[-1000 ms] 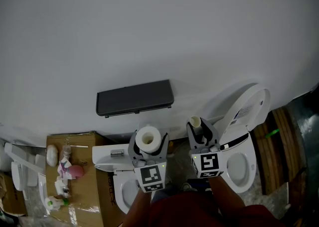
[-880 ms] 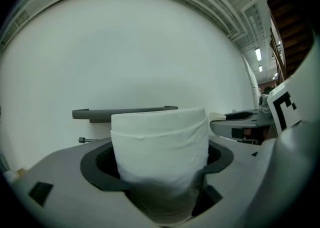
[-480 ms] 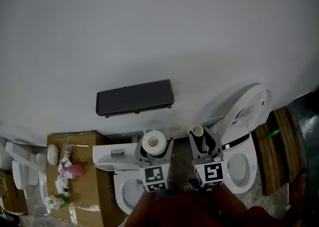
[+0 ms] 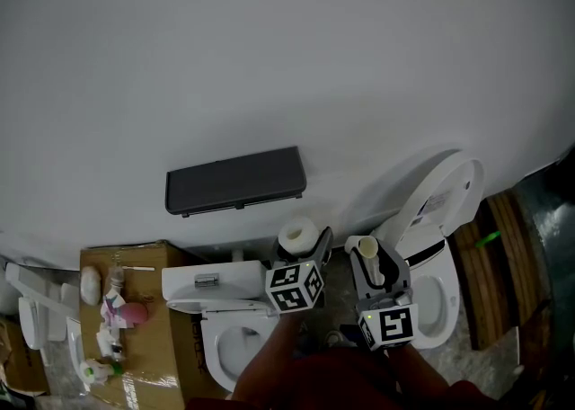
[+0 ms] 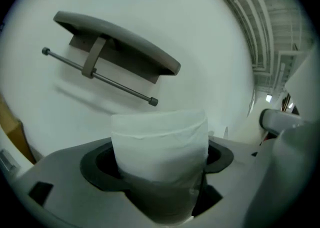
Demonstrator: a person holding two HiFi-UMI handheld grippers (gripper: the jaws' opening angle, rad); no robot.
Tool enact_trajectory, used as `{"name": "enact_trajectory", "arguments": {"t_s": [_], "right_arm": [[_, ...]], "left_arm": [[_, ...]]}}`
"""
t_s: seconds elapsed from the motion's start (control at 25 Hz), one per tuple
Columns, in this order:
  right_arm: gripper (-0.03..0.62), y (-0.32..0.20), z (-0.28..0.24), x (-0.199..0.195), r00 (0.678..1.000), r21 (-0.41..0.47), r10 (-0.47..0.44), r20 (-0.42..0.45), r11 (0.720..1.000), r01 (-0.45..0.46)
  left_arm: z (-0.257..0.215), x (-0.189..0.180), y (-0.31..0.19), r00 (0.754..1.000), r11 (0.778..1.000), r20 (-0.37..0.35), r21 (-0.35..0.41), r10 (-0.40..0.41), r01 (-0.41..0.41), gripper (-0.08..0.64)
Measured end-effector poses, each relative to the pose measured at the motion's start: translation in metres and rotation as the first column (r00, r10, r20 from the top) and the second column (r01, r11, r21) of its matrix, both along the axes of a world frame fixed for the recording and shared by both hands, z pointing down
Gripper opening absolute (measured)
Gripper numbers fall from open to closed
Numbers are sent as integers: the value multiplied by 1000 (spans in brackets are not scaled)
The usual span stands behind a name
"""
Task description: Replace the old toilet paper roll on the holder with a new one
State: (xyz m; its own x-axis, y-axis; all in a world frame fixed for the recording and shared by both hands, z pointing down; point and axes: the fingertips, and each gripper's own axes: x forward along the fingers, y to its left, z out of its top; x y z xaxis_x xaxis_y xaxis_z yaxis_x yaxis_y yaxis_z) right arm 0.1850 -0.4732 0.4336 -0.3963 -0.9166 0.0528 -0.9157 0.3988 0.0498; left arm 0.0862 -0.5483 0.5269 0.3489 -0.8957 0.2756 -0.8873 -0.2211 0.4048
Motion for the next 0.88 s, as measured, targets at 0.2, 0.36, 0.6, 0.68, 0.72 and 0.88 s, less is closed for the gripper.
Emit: {"name": "enact_trajectory", "arguments": {"t_s": [0.2, 0.36, 0.6, 0.68, 0.72, 0.88], "right_arm": [[167, 2, 0, 1, 1000, -9, 6, 10, 1000, -6], [167, 2, -8, -4, 1000, 4, -2, 30, 1000, 2], [167, -1, -12, -6, 1000, 18, 6, 15, 1000, -6], [167, -1, -9, -5, 1000, 15, 13, 6, 1000, -13], [167, -2, -8, -5, 1000, 12, 14, 4, 1000, -14], [167, -3, -7, -7, 1000, 8, 6, -5, 1000, -5]], "left_arm": [[4, 20, -28, 970, 996, -241, -83, 14, -35, 443], [2, 31, -48, 914, 991, -404, -107, 34, -85, 443], [-10, 27, -69, 787, 991, -617, -103, 1, -82, 443], [-17, 23, -74, 771, 994, -637, -82, 1, -69, 443], [-20, 20, -77, 763, 996, -647, -72, -3, -57, 443], [-30, 1, -87, 707, 998, -705, -57, -46, 9, 443]]}}
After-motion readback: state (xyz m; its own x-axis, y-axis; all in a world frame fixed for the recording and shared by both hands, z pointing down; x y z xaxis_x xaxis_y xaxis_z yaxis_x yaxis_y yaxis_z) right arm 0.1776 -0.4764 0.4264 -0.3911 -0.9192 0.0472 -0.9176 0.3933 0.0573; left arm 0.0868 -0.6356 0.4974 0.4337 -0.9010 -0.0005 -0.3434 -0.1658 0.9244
